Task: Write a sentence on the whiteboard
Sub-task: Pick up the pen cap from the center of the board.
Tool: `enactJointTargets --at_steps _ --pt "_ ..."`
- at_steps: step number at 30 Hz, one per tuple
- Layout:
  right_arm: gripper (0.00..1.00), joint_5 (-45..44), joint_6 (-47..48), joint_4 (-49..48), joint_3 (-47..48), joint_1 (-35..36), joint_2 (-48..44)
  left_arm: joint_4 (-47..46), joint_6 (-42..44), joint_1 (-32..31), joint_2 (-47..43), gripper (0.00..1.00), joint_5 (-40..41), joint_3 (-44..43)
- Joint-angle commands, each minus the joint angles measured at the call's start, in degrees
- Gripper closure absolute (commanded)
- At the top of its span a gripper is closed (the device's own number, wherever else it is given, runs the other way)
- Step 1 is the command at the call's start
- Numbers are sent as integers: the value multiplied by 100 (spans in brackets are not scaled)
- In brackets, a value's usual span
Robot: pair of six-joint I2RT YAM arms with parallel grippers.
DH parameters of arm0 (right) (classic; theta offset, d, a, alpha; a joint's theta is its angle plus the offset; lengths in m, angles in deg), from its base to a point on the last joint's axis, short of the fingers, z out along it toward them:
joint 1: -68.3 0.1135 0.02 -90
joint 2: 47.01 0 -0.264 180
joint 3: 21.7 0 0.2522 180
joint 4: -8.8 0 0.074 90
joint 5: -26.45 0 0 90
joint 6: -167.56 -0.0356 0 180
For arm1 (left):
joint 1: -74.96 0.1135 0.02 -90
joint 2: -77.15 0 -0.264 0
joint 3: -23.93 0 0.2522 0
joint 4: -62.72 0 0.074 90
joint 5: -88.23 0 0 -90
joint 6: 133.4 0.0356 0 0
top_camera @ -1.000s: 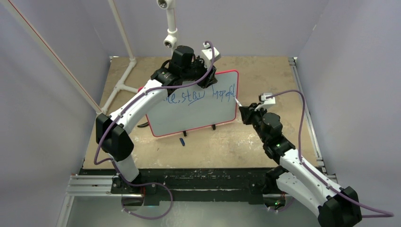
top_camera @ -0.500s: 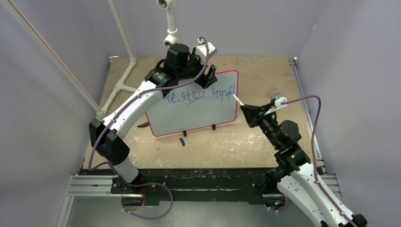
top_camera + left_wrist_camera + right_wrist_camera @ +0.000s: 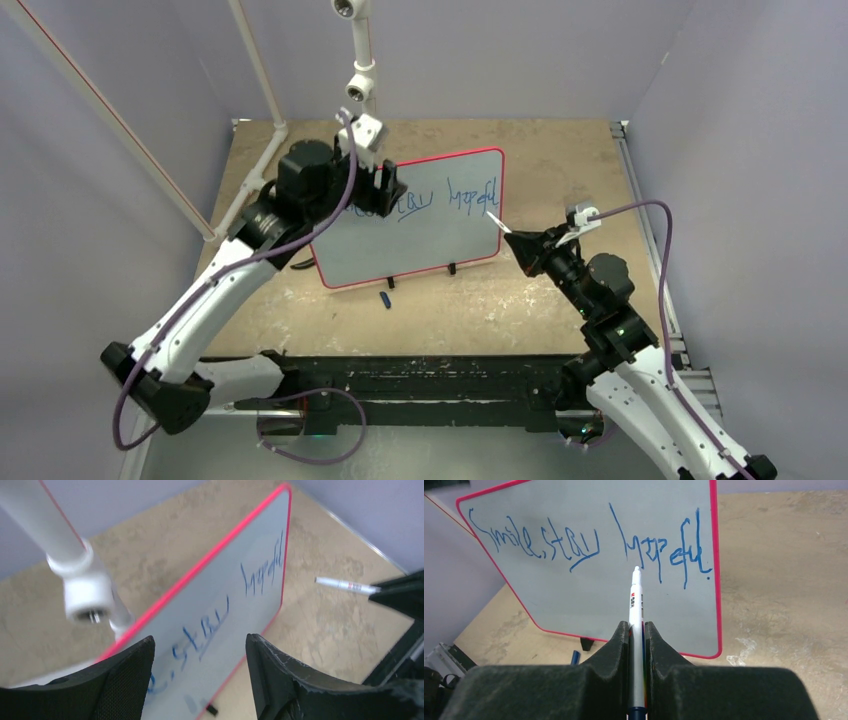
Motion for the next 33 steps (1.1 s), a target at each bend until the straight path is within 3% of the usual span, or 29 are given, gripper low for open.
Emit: enactJointTargets --at_steps 1,5,11,16,25,33 --pt "100 96 -220 10 -32 -9 -68 605 -1180 14 -715 37 146 1384" --pt "100 401 -245 -184 -235 -8 -41 563 -2284 -41 -1383 44 243 2679" --pt "100 1190 -497 -925 -663 -8 -29 -1170 -3707 -448 -1666 49 277 4754" --pt "100 1430 -531 -1187 -824 -8 -59 -1457 -4075 -1184 -998 52 1424 4917" --pt "100 1393 -471 -1309 -897 -8 -75 -1684 -4744 -1320 -508 60 2515 5359" --pt "100 1363 -447 -1417 -932 -7 -21 -1880 -4900 -1323 -278 63 2516 5535"
